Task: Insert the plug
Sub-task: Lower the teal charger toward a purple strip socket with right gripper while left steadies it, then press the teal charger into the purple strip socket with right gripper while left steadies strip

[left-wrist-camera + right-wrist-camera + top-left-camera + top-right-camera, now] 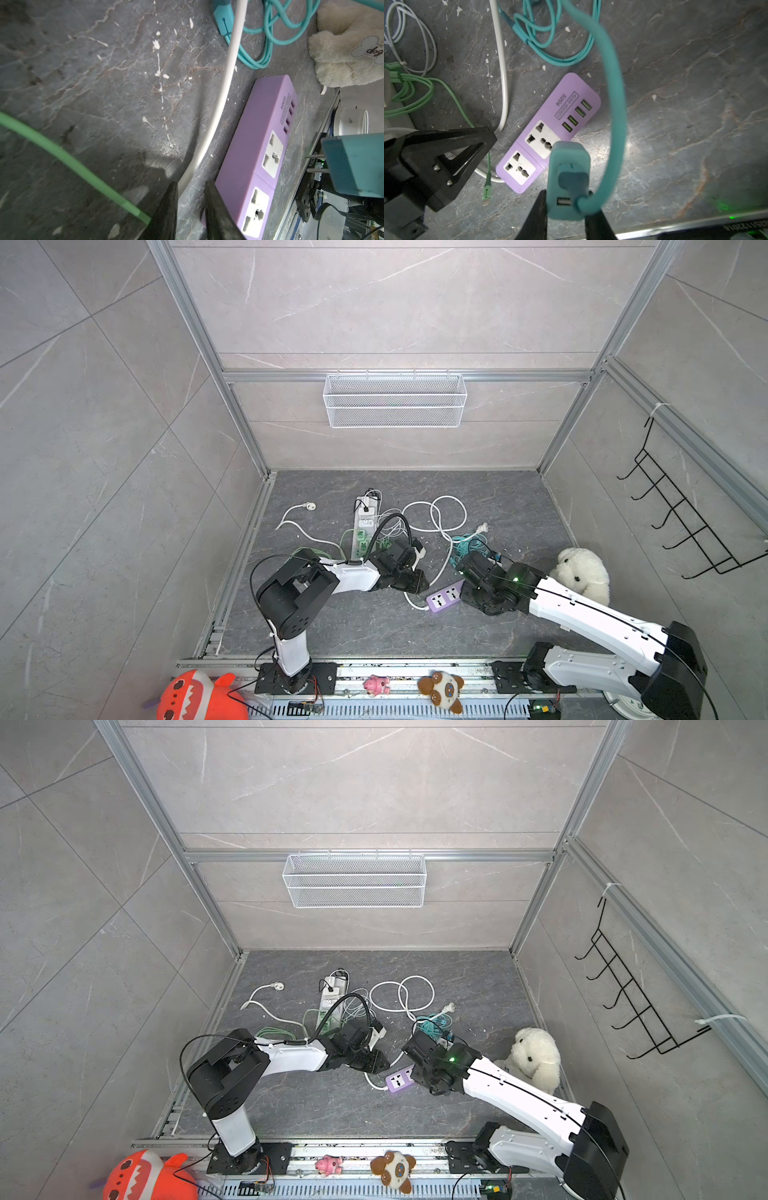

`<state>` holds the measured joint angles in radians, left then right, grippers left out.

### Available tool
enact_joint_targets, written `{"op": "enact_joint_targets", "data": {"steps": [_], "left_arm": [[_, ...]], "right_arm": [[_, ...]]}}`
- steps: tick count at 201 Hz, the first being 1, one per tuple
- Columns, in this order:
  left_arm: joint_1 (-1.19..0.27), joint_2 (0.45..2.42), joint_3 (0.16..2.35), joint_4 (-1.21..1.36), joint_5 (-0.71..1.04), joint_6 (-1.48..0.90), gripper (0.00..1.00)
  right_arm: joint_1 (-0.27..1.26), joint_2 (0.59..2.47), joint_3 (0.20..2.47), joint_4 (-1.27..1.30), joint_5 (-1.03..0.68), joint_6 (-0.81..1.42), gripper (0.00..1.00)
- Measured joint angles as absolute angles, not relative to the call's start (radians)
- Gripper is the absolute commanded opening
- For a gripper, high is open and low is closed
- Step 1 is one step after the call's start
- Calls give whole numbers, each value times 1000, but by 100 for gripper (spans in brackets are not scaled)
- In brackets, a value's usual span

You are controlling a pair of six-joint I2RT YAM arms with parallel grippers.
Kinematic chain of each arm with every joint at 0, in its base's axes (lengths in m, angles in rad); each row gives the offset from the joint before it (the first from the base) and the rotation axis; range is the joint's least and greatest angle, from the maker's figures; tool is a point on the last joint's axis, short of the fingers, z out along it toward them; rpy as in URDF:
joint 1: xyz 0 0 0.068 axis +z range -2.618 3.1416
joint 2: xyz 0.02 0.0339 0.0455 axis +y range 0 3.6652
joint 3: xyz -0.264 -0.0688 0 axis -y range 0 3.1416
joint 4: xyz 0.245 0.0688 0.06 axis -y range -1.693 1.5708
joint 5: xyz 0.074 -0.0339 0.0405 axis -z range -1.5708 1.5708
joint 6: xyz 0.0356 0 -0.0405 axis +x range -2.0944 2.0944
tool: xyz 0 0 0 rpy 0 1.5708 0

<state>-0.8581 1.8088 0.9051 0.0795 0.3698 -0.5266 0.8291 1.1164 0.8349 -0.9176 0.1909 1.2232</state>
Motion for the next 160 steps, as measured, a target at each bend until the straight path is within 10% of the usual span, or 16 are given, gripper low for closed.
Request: {"op": "enact_joint_targets", "data": {"steps": [160], "left_arm": [[-871,1846,936,70,422,-527,26]], "right_arm": [[550,1500,977,-660,93,925,0]]}}
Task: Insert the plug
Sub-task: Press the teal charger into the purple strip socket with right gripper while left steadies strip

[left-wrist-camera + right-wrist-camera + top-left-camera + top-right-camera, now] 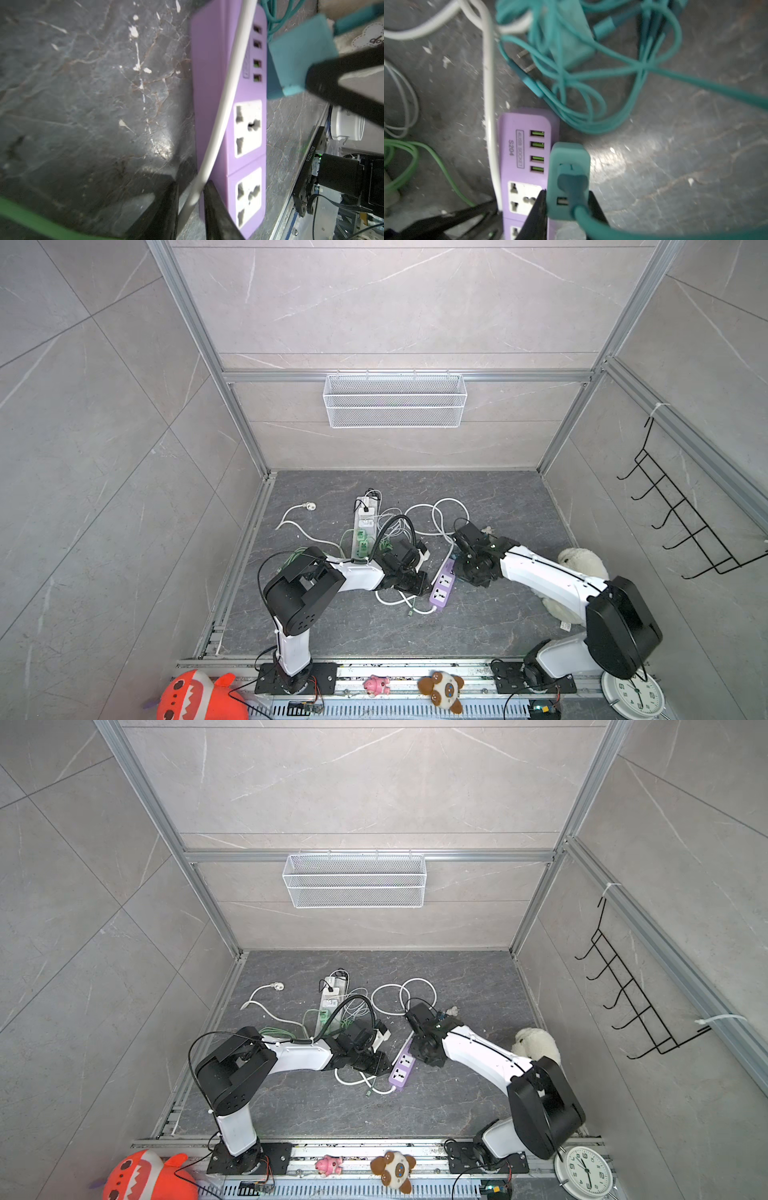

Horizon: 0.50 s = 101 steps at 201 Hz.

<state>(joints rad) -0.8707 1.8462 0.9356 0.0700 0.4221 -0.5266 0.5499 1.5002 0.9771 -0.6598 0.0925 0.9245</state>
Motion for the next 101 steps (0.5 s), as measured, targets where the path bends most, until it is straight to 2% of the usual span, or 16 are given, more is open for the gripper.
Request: {"op": "enact_joint_targets", "data": {"steps": [50,101], "left_arm": [[-872,1874,964,75,453,-536,26],[-870,1888,978,84,453,-577,26]], "right_arm": [[525,1493,1047,-667,44,812,0],[579,1407,1047,-714,-14,746,0]]}}
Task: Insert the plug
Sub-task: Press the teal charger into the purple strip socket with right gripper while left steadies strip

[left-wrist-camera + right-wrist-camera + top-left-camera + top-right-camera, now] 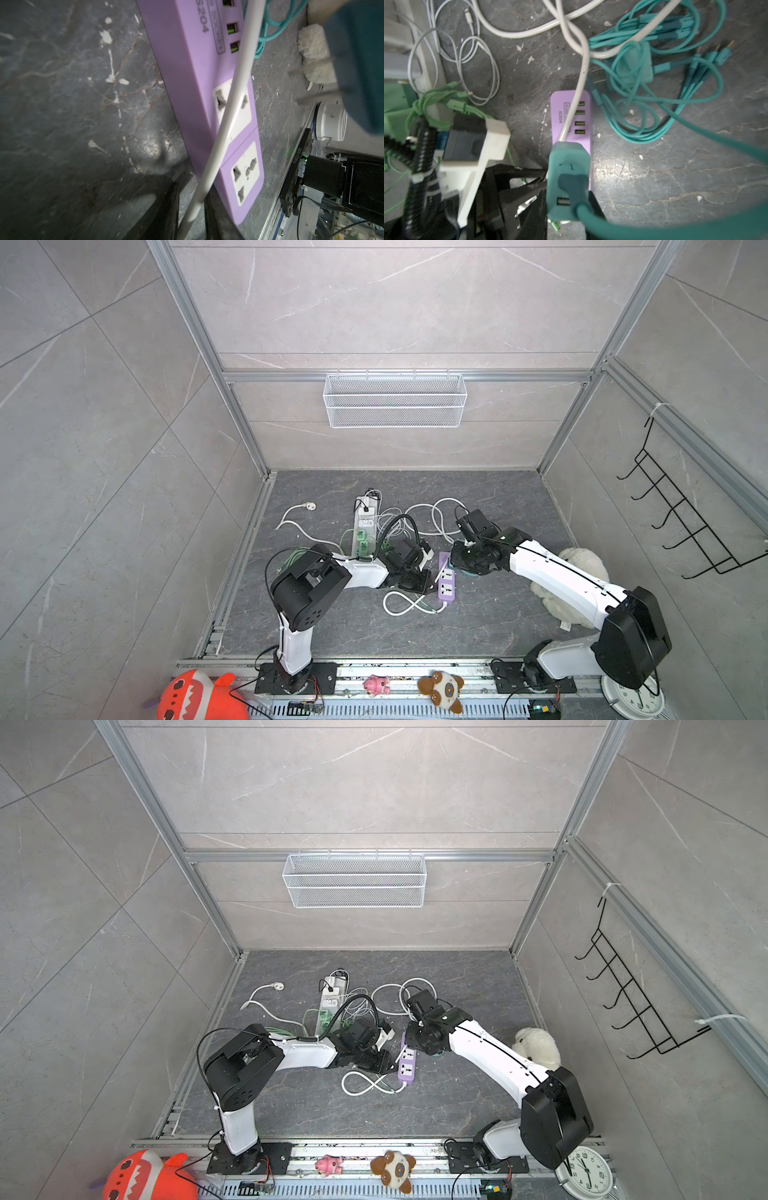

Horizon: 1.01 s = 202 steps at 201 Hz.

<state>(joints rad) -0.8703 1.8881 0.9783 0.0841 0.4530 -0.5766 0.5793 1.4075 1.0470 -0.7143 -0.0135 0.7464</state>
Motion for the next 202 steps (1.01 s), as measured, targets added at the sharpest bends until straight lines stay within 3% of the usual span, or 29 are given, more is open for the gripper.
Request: {"op": "enact_joint_targets", "data": {"steps": [39,202], "left_arm": [[-845,1888,966,113,423,-623,22],[-783,1903,936,234,395,-727,22]], "right_arm": [[628,1428,1047,-722,-30,728,0],[657,1517,1068,-671,20,732,0]]}}
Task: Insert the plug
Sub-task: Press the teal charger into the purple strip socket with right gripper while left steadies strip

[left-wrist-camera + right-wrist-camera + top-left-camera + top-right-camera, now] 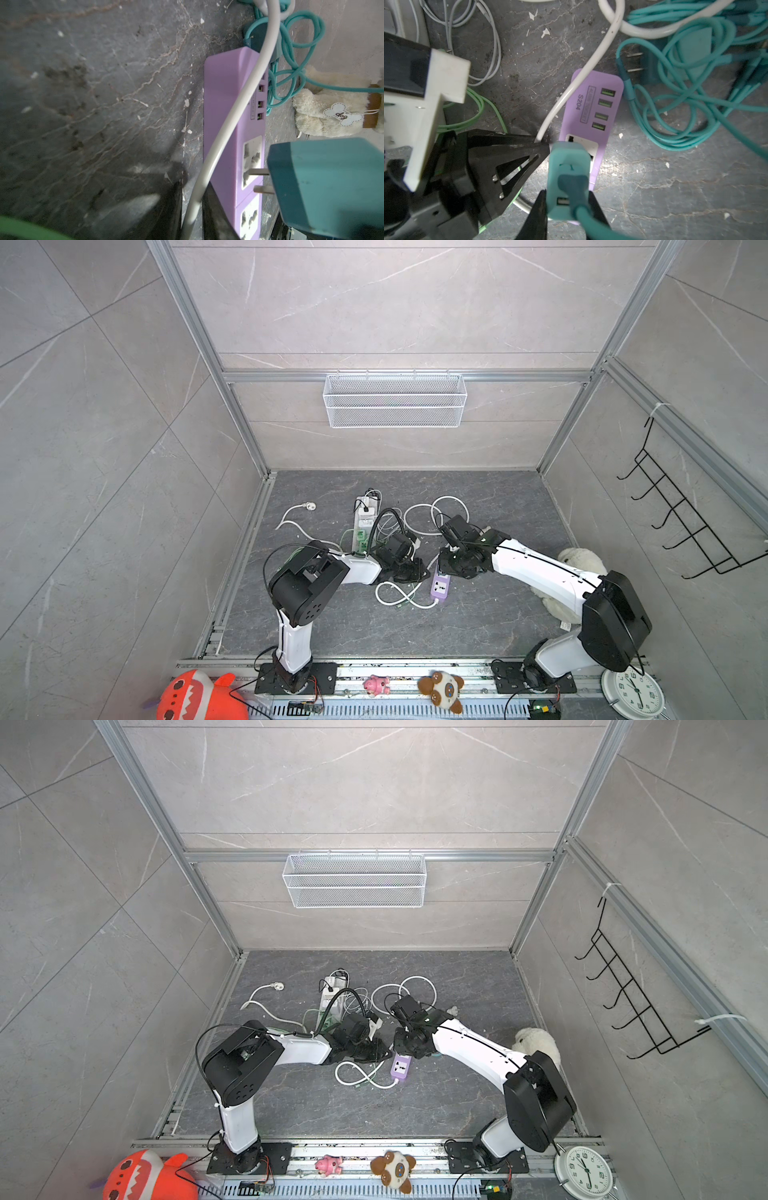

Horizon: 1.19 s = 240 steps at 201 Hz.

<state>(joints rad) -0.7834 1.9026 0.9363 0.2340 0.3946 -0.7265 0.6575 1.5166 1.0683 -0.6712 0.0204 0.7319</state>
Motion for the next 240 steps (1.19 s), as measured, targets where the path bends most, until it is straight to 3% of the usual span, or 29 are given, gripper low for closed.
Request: {"op": "enact_joint_targets", "data": {"steps": [240], "left_arm": [[-768,1904,917,274,420,-735,22]], "right_arm": [[721,1552,1046,-630,154,906,0]]}}
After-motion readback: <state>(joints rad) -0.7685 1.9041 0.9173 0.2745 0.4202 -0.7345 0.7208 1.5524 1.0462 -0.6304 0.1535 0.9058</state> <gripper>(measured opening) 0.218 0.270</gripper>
